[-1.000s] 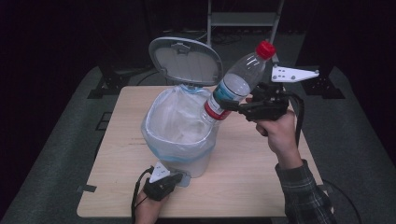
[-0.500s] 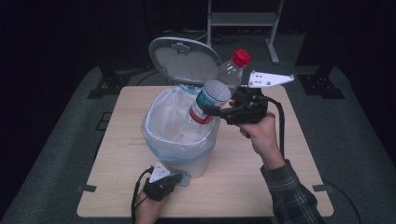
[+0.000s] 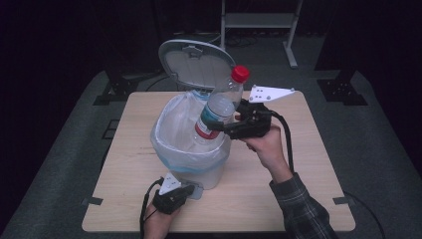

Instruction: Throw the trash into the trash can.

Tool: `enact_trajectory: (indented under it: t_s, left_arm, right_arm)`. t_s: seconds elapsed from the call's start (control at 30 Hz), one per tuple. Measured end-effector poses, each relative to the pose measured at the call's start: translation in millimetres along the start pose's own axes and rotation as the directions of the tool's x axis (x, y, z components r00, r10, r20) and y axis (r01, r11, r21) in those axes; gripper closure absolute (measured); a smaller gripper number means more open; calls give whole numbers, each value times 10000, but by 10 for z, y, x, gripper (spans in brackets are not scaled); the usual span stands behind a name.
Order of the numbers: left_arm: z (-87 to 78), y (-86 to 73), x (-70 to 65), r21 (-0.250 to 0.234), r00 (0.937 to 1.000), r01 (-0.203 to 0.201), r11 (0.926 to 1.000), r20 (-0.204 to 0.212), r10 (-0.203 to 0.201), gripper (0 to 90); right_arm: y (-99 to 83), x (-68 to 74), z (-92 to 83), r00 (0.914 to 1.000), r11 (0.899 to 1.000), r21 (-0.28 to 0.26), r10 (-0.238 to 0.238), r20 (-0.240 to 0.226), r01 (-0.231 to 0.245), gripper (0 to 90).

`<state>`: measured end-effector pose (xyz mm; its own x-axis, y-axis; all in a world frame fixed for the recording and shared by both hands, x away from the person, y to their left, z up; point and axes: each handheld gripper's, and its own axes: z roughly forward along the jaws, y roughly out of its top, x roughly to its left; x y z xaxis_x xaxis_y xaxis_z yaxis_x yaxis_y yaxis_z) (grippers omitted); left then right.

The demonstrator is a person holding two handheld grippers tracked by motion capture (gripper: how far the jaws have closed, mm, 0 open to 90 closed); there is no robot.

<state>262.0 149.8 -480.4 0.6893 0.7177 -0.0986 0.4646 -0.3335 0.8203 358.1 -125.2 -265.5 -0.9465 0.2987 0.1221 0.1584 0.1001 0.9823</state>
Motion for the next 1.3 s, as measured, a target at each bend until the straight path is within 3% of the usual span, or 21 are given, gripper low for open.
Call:
enact_trajectory:
  t_s: [0.4, 0.6, 1.3]
  left_arm:
    - [-1, 1, 2, 13, 10000, -4, 10000, 4, 4, 895]
    - [-1, 1, 2, 15, 10000, -7, 10000, -1, 7, 895]
    - [1, 1, 6, 21, 10000, 54, 10000, 24, -54, 896]
  right_arm:
    - [-110, 22, 69, 9998, 9982, 560, -197, -25, 198, 257]
    - [-108, 3, 18, 10000, 9993, 386, 17, -30, -16, 208]
    - [-113, 10, -103, 9998, 9993, 354, -116, 169, 110, 208]
